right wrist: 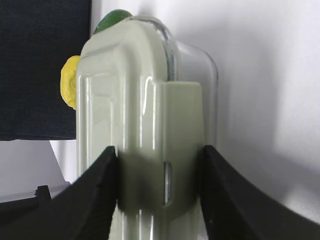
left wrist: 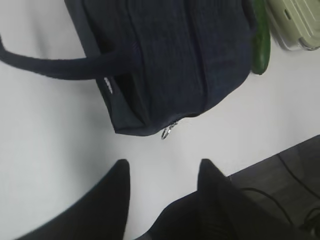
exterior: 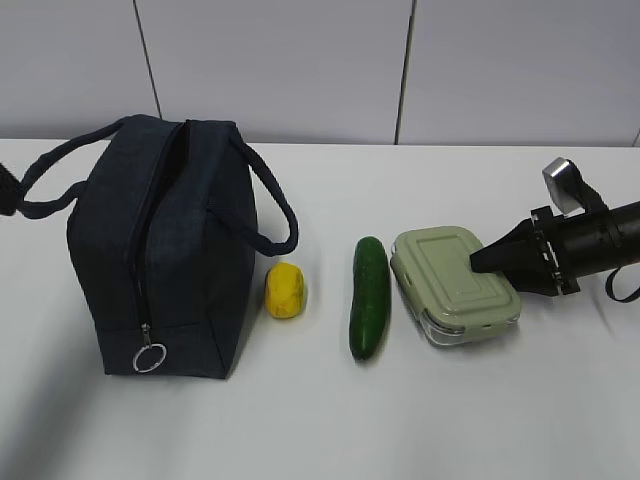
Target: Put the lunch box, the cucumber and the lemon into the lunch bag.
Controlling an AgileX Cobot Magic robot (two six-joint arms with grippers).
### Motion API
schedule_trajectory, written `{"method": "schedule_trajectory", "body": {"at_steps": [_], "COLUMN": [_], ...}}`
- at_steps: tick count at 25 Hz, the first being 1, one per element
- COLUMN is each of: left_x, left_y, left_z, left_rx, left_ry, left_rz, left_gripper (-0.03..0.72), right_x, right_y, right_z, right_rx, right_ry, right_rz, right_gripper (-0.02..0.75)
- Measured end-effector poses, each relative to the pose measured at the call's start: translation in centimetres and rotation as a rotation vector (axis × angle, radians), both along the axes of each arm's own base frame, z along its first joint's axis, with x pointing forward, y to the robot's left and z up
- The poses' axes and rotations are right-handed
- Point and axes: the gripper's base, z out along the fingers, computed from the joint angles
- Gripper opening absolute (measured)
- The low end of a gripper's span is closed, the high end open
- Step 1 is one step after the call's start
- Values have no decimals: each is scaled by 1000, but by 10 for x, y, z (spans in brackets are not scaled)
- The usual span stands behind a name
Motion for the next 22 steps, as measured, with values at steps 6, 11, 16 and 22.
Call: {"method": "schedule_trajectory", "body": {"at_steps": [6, 11, 16, 22], "left_x": [38, 64, 83, 95], "left_y": [-7, -9, -11, -10], "left_z": [-22, -29, -39, -52], "left_rx": [-17, -15, -10, 15], "left_ry": [62, 63, 80, 108], "left_rz": [-39, -43, -46, -52], "left_gripper": [360, 362, 363, 363], "right_x": [0, 0, 0, 0], "right_y": [0, 0, 0, 0], "right_z": [0, 0, 0, 0], "right_rx": [1, 1, 1, 2], "right_ry": [1, 2, 2, 4], "right_rz": [0, -1, -1, -2], "right_gripper": [362, 361, 361, 361]}}
